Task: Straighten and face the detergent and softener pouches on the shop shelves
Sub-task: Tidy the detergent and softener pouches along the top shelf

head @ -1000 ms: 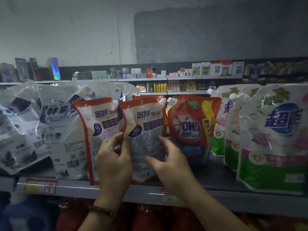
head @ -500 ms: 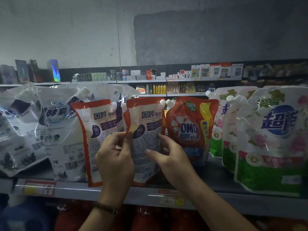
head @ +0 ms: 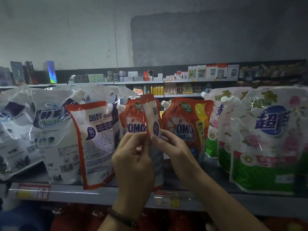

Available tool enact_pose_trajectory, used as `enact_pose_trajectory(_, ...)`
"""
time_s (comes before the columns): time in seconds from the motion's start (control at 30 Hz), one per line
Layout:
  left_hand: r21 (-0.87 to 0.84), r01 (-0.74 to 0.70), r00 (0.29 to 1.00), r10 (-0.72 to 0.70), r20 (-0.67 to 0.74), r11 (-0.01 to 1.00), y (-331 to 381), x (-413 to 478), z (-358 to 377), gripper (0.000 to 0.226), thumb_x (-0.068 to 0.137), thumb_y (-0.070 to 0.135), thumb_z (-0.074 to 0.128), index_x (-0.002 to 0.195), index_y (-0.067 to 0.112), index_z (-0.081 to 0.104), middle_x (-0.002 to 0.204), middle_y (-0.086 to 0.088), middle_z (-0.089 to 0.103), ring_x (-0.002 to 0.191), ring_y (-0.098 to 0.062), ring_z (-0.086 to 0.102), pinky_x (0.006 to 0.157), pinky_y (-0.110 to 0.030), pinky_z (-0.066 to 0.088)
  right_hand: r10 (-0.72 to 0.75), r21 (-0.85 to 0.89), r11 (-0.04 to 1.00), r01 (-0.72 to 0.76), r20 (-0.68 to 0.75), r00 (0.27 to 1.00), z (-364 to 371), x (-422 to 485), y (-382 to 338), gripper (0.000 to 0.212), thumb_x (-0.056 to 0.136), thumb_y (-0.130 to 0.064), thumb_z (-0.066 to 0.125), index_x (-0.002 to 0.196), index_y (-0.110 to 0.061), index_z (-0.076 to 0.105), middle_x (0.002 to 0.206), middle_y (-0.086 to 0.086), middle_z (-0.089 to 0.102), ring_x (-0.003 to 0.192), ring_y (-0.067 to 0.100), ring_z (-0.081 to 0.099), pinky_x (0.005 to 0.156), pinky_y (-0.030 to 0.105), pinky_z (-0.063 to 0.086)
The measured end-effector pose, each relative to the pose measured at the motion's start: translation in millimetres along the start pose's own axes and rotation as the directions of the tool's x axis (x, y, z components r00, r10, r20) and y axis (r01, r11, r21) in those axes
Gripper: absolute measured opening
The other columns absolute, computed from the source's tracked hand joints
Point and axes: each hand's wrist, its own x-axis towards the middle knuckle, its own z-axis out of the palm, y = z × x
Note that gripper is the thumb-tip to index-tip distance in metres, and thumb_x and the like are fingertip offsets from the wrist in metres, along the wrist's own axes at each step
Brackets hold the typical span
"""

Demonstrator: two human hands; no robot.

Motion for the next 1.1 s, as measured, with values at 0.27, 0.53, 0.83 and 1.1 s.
enact_pose_trajectory(0.27, -0.076, 0.004, 0.997, 0.002, 0.08, 0.997, 2, -20, 31, 0.026, 0.102, 0.003, 0.065, 0.083, 0.02, 0.071, 0.08, 0.01, 0.061, 0.067, -0.017, 0.062, 0.054, -0.026, 0.049, 0.022, -0.059, 0.998, -0.022, 0.008, 1.0, -19, 1, -4, 0.103, 0.074, -0.078, 0.079, 0.158, -0.03, 0.043, 0.148, 0.0, 0.063, 0.137, 0.021, 0.061, 0.117, 0.049, 0.047)
enact_pose_trajectory(0.53, -0.163, 0.085, 0.956, -0.034, 0.293, 0.983, -1, -19, 33, 0.019, 0.092, 0.006, 0.07, 0.105, 0.018, 0.077, 0.092, 0.008, 0.071, 0.075, -0.017, 0.072, 0.06, -0.029, 0.06, -0.001, -0.074, 0.997, 0.005, 0.05, 0.999, -36, 3, -9, 0.032, 0.099, -0.044, 0.07, 0.122, -0.022, 0.069, 0.108, -0.003, 0.078, 0.107, 0.02, 0.075, 0.097, 0.04, 0.057)
enact_pose_trajectory(0.83, -0.043, 0.44, 0.849, -0.4, 0.346, 0.897, -59, 9, 10, 0.03, 0.09, 0.033, 0.084, 0.115, 0.036, 0.068, 0.112, 0.008, 0.074, 0.1, -0.008, 0.073, 0.086, -0.041, 0.065, -0.147, -0.648, 0.762, 0.002, -0.17, 0.975, -40, -1, -22, 0.034, 0.094, -0.051, 0.072, 0.123, -0.034, 0.065, 0.102, -0.014, 0.072, 0.092, 0.004, 0.07, 0.08, 0.032, 0.063)
enact_pose_trajectory(1.1, -0.107, 0.69, 0.579, -0.457, 0.676, 0.716, -71, 10, 8, 0.07, 0.082, 0.017, 0.084, 0.137, 0.043, 0.049, 0.127, 0.005, 0.071, 0.111, -0.008, 0.074, 0.082, -0.028, 0.063, -0.178, -0.654, 0.756, 0.028, -0.165, 0.97, -59, 5, -34, 0.009, 0.099, -0.03, 0.076, 0.106, -0.029, 0.081, 0.092, -0.015, 0.079, 0.086, 0.007, 0.075, 0.079, 0.039, 0.066)
